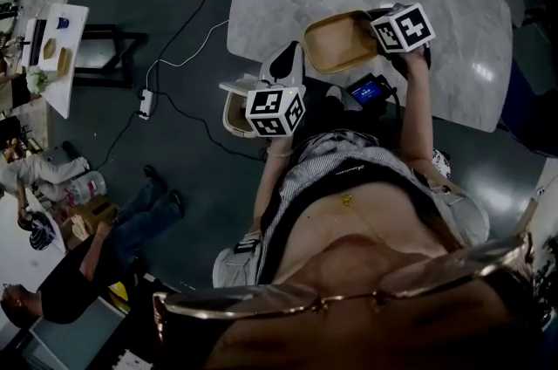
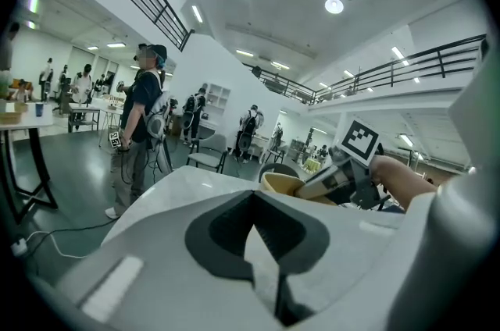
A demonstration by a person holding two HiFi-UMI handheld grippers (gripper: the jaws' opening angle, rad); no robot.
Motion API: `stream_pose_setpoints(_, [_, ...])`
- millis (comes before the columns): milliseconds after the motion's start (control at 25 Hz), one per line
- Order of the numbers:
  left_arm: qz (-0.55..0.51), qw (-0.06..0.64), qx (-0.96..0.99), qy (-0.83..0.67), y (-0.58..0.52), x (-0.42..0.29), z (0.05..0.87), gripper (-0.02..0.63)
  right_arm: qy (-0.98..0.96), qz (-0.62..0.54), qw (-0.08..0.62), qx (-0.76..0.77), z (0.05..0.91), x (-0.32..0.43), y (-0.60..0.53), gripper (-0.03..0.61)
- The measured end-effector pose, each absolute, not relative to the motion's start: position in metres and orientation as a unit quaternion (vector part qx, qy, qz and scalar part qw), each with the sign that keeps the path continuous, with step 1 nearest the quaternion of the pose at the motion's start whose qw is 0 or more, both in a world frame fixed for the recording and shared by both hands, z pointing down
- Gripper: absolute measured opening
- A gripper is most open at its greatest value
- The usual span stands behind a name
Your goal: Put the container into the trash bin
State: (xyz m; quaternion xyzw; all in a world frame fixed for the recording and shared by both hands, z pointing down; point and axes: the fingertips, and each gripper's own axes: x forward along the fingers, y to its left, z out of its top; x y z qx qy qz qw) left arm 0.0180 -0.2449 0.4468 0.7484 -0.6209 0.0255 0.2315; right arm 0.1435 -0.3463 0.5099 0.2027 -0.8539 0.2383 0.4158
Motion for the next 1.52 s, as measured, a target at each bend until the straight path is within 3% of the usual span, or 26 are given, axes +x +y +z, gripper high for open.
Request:
stream_pose_setpoints(440, [-0.005,0.227,0.706,-0.671,-0.182,-0.049,0.440,0.000,-0.872,0.200,0.429,0.122,0.506,0.052,-0.303,0.038])
stream_pose_setpoints(1000, [-0.025,0.217,0.630,-0.745,0.001,-0.199,0.443,0.000,-0.889,0.178,0.422,0.006,0.518,-0.130,-0.139,0.038])
stream_pose_setpoints(1520, [-0.045,0.220,0.577,-0.786,0.098,-0.263,0.452,0.000,-0.880,0.151,0.448,-0.053,0.544,-0.210,-0.046,0.038])
